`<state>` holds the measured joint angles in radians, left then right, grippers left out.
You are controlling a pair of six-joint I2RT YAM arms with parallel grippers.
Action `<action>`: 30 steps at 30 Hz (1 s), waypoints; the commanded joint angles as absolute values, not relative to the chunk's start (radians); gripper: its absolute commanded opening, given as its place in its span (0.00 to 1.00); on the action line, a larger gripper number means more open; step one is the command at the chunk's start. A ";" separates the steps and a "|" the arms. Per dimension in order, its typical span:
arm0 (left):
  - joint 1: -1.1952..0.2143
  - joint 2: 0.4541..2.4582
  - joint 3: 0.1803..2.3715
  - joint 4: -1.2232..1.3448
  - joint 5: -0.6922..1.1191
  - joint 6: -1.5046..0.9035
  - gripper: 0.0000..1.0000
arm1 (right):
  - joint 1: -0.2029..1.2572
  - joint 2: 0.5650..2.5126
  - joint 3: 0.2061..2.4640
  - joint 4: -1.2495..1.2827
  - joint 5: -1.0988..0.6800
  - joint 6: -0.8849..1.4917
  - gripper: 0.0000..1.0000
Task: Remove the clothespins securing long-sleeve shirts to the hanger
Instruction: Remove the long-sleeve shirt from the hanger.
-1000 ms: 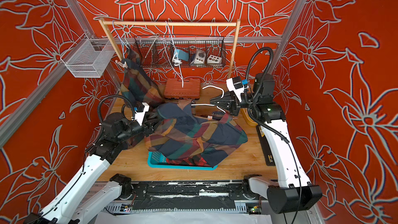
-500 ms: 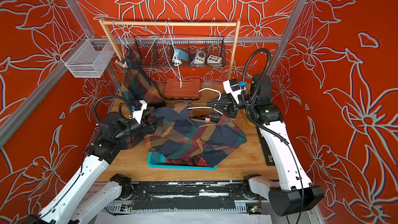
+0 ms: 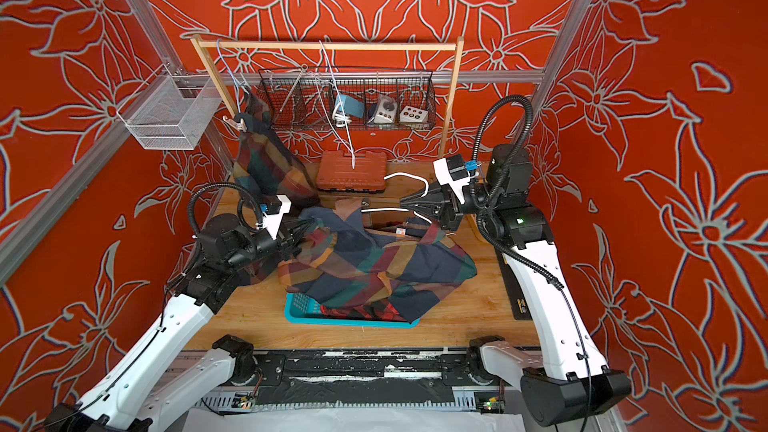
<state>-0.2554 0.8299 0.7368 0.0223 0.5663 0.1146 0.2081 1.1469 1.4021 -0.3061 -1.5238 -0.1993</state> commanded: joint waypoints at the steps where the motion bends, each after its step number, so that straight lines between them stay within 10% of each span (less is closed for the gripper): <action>1: -0.259 0.806 0.744 0.070 0.535 0.112 0.00 | 0.215 1.131 1.400 -0.277 -1.658 -0.202 0.00; 10: -0.248 0.774 0.749 0.047 0.052 -0.016 0.00 | 0.209 1.160 1.396 -0.265 -1.643 -0.185 0.00; 30: -0.189 0.874 0.744 -0.188 0.022 -0.202 0.00 | 0.127 1.189 1.398 -0.244 -1.665 -0.165 0.00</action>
<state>-0.2180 0.8608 0.7368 -0.1200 0.0891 -0.1780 0.1551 1.2034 1.3930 -0.2729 -1.5162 -0.1726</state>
